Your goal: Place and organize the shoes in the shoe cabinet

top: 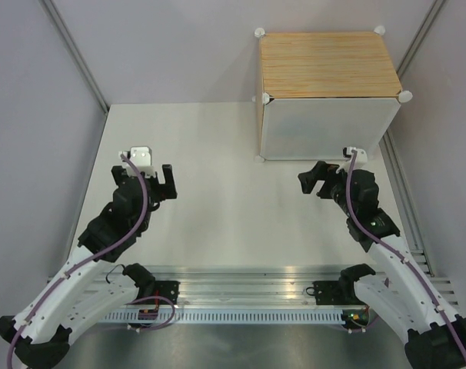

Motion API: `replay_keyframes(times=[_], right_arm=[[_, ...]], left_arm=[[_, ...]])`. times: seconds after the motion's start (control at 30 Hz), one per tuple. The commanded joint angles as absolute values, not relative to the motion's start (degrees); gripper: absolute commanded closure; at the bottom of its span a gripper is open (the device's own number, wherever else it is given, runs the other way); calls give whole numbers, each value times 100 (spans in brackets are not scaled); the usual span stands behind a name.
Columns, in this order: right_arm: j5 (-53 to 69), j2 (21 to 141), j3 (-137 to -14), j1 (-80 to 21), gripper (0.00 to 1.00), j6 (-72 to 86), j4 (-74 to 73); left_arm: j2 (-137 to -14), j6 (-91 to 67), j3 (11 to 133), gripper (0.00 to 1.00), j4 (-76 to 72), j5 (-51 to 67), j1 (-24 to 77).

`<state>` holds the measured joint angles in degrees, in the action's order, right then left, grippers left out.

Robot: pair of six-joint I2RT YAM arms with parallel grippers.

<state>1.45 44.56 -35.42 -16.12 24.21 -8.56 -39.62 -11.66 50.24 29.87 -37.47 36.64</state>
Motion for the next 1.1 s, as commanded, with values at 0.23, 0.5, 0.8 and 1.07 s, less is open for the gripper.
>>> replay_keyframes(times=[0.23,0.5,0.8,1.07], right_arm=[[-1053,4781,-3541,-1714,2,2496,-914],[-1107,4711,-3525,-1705,2,2514,-923],[-1310,4755,-3507,-1696,2,2470,-932],[-1442,4729,-3463,-1705,2,2443,-1011]], left_arm=[[-3797,-1187,4939,1,2777,-4192,3647],[-3753,-1160,4922,1,2742,-4140,3647],[-3762,-1169,4878,1,2672,-4122,3647],[-3718,-1151,4860,1,2672,-4166,3647]])
